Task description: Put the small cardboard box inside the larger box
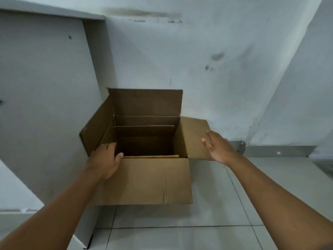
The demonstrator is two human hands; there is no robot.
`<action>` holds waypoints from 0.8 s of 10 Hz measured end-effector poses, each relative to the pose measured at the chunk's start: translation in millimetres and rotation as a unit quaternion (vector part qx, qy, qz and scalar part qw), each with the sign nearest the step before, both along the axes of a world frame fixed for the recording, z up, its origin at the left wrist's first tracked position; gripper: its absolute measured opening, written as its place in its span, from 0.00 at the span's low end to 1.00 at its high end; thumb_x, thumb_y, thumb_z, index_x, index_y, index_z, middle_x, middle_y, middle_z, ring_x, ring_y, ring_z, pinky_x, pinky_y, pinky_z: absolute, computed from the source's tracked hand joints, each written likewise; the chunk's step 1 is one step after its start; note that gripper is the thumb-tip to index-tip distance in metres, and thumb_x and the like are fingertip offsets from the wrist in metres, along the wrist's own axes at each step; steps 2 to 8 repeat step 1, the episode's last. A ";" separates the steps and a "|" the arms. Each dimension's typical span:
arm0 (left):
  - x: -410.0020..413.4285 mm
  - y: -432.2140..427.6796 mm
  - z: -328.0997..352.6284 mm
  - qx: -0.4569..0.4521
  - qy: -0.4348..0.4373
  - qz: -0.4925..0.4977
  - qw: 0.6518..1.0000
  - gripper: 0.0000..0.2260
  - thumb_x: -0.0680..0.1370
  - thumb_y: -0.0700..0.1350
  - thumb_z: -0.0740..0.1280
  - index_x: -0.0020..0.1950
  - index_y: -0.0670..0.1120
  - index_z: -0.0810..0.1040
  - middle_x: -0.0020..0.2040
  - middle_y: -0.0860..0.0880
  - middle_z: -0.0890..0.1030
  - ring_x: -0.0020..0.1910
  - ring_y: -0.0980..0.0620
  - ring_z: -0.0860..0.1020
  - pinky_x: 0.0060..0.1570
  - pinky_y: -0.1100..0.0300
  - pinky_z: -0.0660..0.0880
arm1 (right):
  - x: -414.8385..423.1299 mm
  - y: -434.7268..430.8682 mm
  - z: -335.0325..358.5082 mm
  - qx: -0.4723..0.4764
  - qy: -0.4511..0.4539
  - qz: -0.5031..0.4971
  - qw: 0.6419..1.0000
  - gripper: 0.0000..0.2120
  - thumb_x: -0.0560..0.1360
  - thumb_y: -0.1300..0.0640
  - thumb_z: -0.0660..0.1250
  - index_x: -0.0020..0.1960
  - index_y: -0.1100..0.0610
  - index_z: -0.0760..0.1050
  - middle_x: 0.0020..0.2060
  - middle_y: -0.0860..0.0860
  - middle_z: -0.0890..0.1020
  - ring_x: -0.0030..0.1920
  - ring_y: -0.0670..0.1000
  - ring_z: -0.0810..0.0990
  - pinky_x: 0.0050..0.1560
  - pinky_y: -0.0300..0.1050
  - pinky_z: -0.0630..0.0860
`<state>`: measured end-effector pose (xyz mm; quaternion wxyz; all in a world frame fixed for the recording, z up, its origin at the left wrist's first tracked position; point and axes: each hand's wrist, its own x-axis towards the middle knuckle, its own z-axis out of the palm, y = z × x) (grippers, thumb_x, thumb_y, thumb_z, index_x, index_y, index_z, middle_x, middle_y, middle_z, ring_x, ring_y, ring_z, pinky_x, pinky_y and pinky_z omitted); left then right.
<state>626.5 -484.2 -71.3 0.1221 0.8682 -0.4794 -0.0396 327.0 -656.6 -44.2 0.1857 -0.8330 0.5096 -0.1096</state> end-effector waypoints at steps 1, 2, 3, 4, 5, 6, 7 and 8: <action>-22.6 -3.8 46.2 -0.057 -0.012 -0.022 0.998 0.23 0.79 0.53 0.56 0.73 0.46 0.61 0.72 0.43 0.68 0.71 0.44 0.66 0.69 0.45 0.64 | -6.8 6.7 41.2 -0.032 -0.039 0.003 0.999 0.25 0.80 0.48 0.51 0.74 0.56 0.55 0.76 0.55 0.57 0.75 0.54 0.55 0.76 0.56 0.51; -22.6 -3.8 46.2 -0.057 -0.012 -0.022 0.998 0.23 0.79 0.53 0.56 0.73 0.46 0.61 0.72 0.43 0.68 0.71 0.44 0.66 0.69 0.45 0.64 | -6.8 6.7 41.2 -0.032 -0.039 0.003 0.999 0.25 0.80 0.48 0.51 0.74 0.56 0.55 0.76 0.55 0.57 0.75 0.54 0.55 0.76 0.56 0.51; -22.6 -3.8 46.2 -0.057 -0.012 -0.022 0.998 0.23 0.79 0.53 0.56 0.73 0.46 0.61 0.72 0.43 0.68 0.71 0.44 0.66 0.69 0.45 0.64 | -6.8 6.7 41.2 -0.032 -0.039 0.003 0.999 0.25 0.80 0.48 0.51 0.74 0.56 0.55 0.76 0.55 0.57 0.75 0.54 0.55 0.76 0.56 0.51; -22.6 -3.8 46.2 -0.057 -0.012 -0.022 0.998 0.23 0.79 0.53 0.56 0.73 0.46 0.61 0.72 0.43 0.68 0.71 0.44 0.66 0.69 0.45 0.64 | -6.8 6.7 41.2 -0.032 -0.039 0.003 0.999 0.25 0.80 0.48 0.51 0.74 0.56 0.55 0.76 0.55 0.57 0.75 0.54 0.55 0.76 0.56 0.51; -22.6 -3.8 46.2 -0.057 -0.012 -0.022 0.998 0.23 0.79 0.53 0.56 0.73 0.46 0.61 0.72 0.43 0.68 0.71 0.44 0.66 0.69 0.45 0.64 | -6.8 6.7 41.2 -0.032 -0.039 0.003 0.999 0.25 0.80 0.48 0.51 0.74 0.56 0.55 0.76 0.55 0.57 0.75 0.54 0.55 0.76 0.56 0.51; -22.6 -3.8 46.2 -0.057 -0.012 -0.022 0.998 0.23 0.79 0.53 0.56 0.73 0.46 0.61 0.72 0.43 0.68 0.71 0.44 0.66 0.69 0.45 0.64 | -6.8 6.7 41.2 -0.032 -0.039 0.003 0.999 0.25 0.80 0.48 0.51 0.74 0.56 0.55 0.76 0.55 0.57 0.75 0.54 0.55 0.76 0.56 0.51; -22.6 -3.8 46.2 -0.057 -0.012 -0.022 0.998 0.23 0.79 0.53 0.56 0.73 0.46 0.61 0.72 0.43 0.68 0.71 0.44 0.66 0.69 0.45 0.64 | -6.8 6.7 41.2 -0.032 -0.039 0.003 0.999 0.25 0.80 0.48 0.51 0.74 0.56 0.55 0.76 0.55 0.57 0.75 0.54 0.55 0.76 0.56 0.51; -22.6 -3.8 46.2 -0.057 -0.012 -0.022 0.998 0.23 0.79 0.53 0.56 0.73 0.46 0.61 0.72 0.43 0.68 0.71 0.44 0.66 0.69 0.45 0.64 | -6.8 6.7 41.2 -0.032 -0.039 0.003 0.999 0.25 0.80 0.48 0.51 0.74 0.56 0.55 0.76 0.55 0.57 0.75 0.54 0.55 0.76 0.56 0.51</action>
